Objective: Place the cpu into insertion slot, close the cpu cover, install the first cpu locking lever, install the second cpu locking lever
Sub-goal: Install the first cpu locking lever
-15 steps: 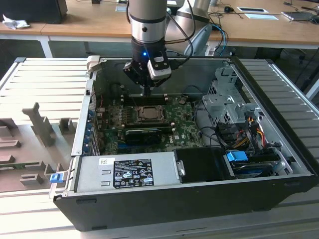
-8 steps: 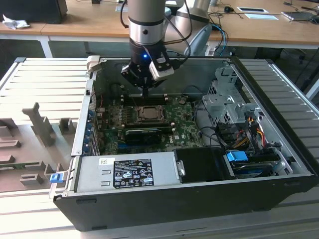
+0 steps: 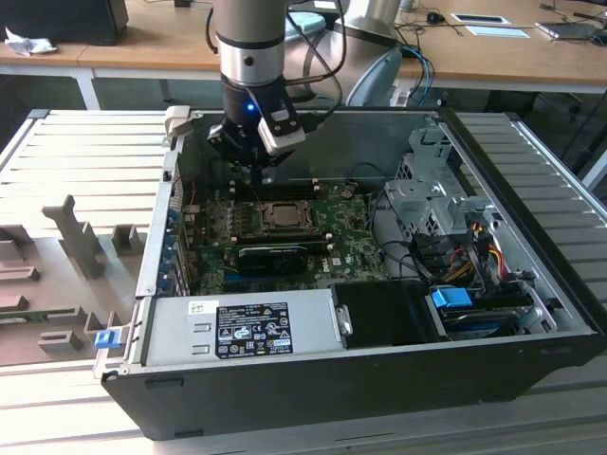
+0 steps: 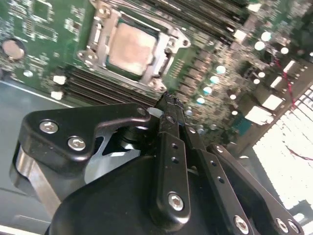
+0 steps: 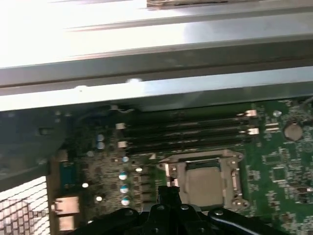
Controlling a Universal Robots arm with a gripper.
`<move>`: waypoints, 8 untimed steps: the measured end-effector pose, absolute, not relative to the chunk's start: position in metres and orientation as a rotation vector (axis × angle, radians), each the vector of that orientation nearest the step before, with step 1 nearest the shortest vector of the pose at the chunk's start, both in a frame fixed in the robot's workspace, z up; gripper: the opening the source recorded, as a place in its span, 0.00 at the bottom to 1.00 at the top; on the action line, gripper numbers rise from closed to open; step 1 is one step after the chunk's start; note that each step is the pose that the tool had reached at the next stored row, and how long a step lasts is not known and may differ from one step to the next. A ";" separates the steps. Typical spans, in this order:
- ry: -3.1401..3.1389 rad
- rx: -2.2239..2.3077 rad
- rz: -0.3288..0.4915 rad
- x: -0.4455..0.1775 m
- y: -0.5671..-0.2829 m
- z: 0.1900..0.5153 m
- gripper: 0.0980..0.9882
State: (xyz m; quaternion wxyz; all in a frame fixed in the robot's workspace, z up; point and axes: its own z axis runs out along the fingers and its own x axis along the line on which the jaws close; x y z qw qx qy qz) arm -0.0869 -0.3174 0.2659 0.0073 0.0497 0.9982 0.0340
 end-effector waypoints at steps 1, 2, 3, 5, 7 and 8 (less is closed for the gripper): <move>3.121 0.154 0.106 -0.090 -0.317 0.266 0.01; 3.121 0.153 0.107 -0.095 -0.317 0.266 0.01; 3.122 0.150 0.107 -0.101 -0.317 0.265 0.01; 3.122 0.146 0.107 -0.105 -0.317 0.264 0.01; 3.122 0.142 0.107 -0.108 -0.317 0.263 0.01; 3.122 0.139 0.108 -0.110 -0.317 0.262 0.01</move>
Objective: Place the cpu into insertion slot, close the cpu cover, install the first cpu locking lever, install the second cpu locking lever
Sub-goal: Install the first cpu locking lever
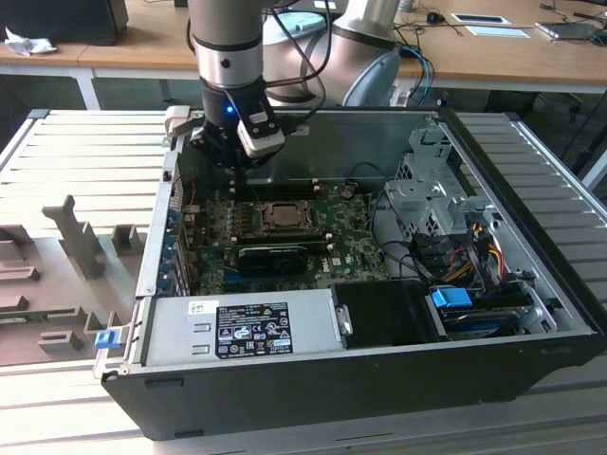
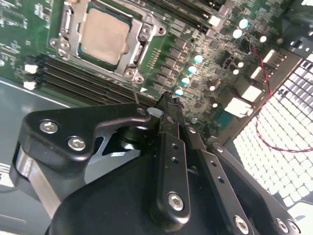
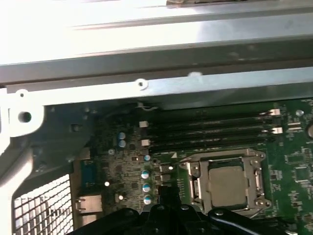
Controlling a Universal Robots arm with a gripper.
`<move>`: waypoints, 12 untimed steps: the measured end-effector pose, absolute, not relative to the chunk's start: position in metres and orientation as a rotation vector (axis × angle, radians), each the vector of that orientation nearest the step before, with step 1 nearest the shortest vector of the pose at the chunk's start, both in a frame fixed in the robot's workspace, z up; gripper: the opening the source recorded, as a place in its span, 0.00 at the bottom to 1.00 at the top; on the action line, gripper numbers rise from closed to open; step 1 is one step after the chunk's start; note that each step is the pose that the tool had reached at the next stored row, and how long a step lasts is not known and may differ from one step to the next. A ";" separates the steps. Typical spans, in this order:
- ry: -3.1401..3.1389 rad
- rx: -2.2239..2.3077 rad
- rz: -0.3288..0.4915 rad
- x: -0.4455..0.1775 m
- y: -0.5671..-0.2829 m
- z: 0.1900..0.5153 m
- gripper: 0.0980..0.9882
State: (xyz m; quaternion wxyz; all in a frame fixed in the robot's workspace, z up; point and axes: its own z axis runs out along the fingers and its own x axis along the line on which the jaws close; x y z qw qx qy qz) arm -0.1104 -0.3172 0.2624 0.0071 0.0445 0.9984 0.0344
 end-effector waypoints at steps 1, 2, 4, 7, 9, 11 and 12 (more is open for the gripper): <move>3.122 0.137 0.108 -0.112 -0.317 0.262 0.01; 3.123 0.135 0.108 -0.113 -0.317 0.261 0.01; 3.123 0.126 0.108 -0.113 -0.315 0.260 0.01; 3.125 0.098 0.109 -0.113 -0.308 0.258 0.01; 3.125 0.093 0.109 -0.113 -0.304 0.258 0.01; 3.125 0.091 0.109 -0.113 -0.298 0.258 0.01; 3.125 0.091 0.109 -0.113 -0.296 0.258 0.01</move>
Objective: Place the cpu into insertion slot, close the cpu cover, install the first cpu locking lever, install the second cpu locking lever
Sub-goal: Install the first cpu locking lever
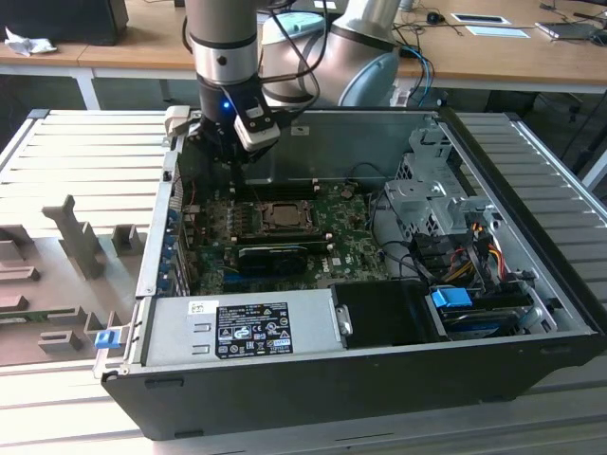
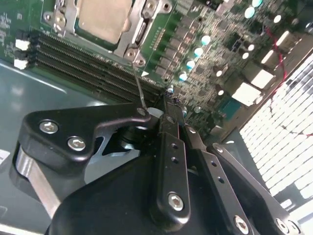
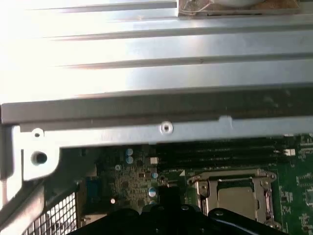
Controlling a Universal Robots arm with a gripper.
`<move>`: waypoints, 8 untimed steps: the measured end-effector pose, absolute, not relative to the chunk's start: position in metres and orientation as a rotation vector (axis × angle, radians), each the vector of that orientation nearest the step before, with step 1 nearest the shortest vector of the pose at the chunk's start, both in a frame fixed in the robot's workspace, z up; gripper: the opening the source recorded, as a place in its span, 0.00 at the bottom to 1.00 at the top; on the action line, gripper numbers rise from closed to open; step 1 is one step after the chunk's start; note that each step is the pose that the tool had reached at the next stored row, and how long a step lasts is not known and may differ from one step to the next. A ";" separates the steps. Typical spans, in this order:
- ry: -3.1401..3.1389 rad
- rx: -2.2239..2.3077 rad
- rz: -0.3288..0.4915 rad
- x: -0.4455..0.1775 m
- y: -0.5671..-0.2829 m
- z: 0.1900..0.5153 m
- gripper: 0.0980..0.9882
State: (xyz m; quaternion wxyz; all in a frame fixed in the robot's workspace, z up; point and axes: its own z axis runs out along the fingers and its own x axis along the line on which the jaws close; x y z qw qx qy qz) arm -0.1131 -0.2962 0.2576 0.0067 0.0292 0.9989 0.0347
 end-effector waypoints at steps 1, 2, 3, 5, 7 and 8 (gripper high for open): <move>3.125 0.091 0.108 -0.112 -0.296 0.258 0.01; 3.125 0.091 0.109 -0.111 -0.295 0.258 0.01; 3.125 0.091 0.109 -0.106 -0.295 0.258 0.01; 3.125 0.091 0.109 -0.102 -0.295 0.258 0.01; 3.125 0.092 0.109 -0.098 -0.295 0.258 0.01; 3.125 0.091 0.108 -0.095 -0.295 0.258 0.01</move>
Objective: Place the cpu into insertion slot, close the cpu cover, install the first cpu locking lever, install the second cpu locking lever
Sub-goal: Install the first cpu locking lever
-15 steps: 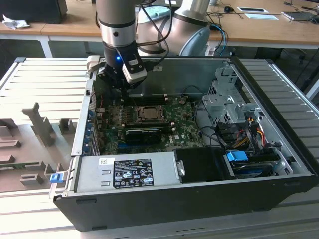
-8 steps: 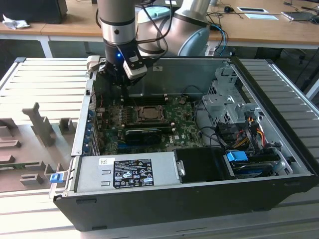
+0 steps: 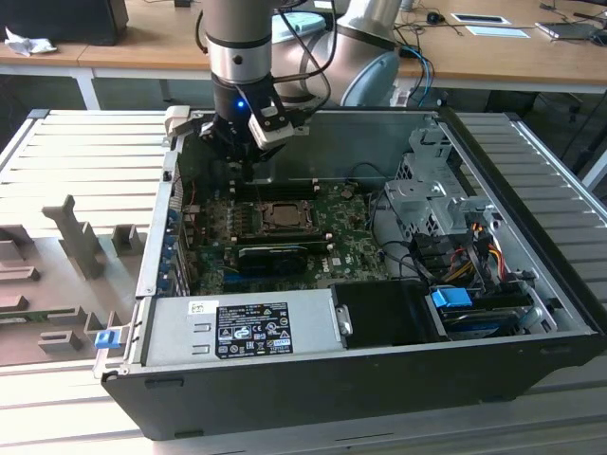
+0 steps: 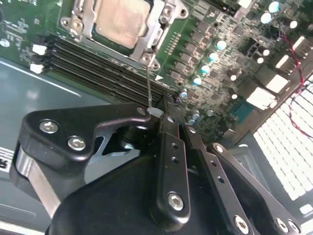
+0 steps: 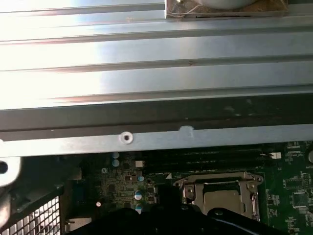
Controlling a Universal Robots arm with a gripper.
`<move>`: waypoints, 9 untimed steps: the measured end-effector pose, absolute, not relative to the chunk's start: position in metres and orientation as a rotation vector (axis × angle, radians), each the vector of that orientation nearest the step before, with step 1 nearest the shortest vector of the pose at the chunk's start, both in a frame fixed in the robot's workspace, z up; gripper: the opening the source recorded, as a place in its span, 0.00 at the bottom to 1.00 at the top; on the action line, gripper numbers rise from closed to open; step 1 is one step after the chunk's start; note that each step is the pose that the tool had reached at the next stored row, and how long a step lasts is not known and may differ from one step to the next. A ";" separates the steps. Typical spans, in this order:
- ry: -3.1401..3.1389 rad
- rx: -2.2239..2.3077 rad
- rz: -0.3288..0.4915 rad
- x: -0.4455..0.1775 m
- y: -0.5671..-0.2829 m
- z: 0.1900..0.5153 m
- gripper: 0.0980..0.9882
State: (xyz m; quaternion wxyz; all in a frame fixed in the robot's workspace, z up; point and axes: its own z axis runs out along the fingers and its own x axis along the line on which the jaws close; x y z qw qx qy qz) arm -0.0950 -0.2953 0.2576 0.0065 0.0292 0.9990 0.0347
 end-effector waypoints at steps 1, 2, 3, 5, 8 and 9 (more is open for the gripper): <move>3.125 0.091 0.108 -0.094 -0.295 0.258 0.01; 3.125 0.091 0.108 -0.093 -0.295 0.258 0.01; 3.125 0.091 0.108 -0.092 -0.295 0.258 0.01; 3.125 0.091 0.109 -0.091 -0.295 0.258 0.01; 3.125 0.091 0.109 -0.089 -0.295 0.258 0.01; 3.125 0.091 0.109 -0.088 -0.295 0.257 0.01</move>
